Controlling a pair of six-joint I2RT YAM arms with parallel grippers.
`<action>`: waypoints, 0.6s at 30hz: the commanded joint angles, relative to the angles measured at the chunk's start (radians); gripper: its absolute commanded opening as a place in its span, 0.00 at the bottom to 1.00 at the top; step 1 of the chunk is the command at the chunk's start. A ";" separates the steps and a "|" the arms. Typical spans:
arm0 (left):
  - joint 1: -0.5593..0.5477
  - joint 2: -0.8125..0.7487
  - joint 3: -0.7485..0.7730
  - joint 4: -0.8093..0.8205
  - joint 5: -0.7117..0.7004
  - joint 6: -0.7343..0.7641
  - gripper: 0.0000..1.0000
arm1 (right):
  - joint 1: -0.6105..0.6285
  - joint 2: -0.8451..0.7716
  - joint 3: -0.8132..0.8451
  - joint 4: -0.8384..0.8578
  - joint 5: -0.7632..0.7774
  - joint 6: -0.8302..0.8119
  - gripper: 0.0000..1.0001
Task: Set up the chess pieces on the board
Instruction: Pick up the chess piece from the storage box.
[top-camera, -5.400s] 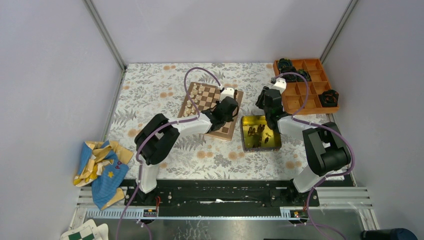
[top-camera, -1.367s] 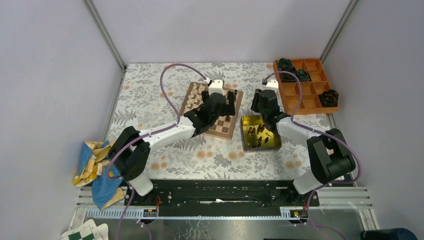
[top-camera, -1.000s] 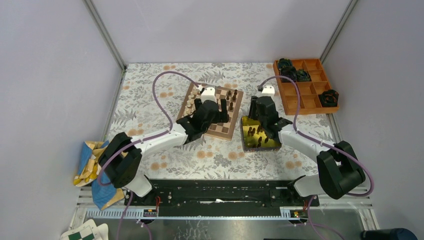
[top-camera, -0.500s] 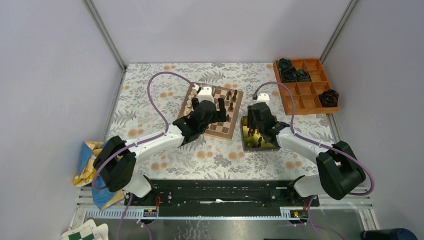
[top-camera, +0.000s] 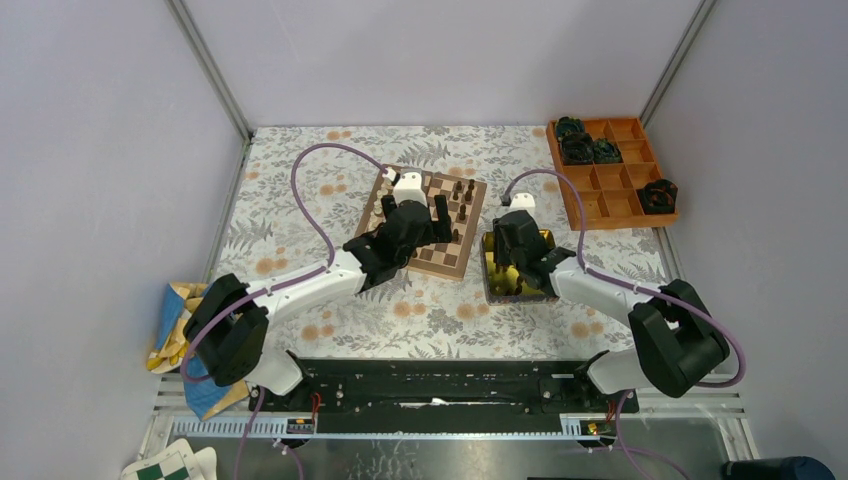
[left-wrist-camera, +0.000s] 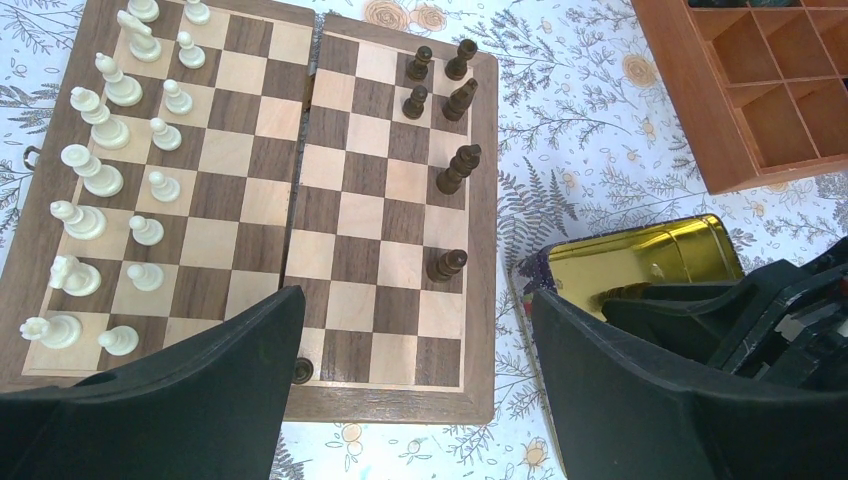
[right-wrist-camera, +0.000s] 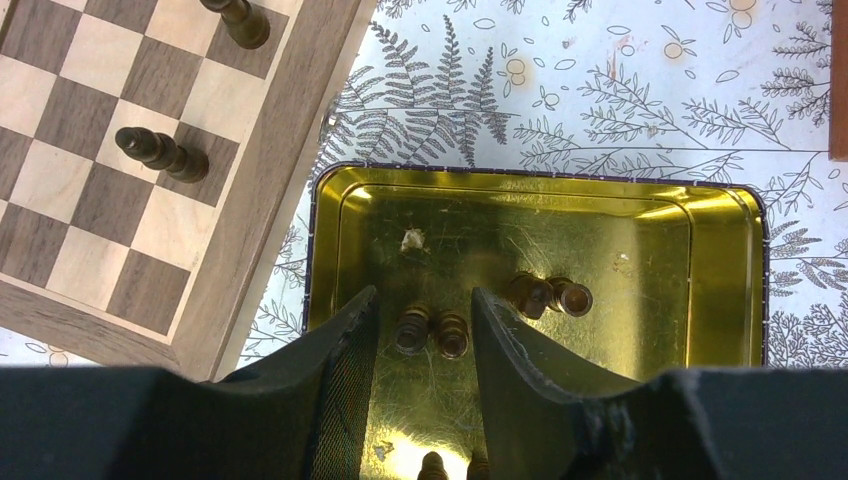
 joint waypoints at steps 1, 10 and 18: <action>-0.007 -0.021 -0.013 0.047 -0.031 -0.007 0.91 | 0.012 0.019 0.008 0.012 -0.004 -0.006 0.46; -0.007 -0.025 -0.017 0.046 -0.046 -0.009 0.91 | 0.011 0.045 0.018 0.010 -0.013 -0.010 0.46; -0.007 -0.026 -0.022 0.049 -0.051 -0.013 0.91 | 0.011 0.054 0.017 0.005 -0.019 -0.010 0.45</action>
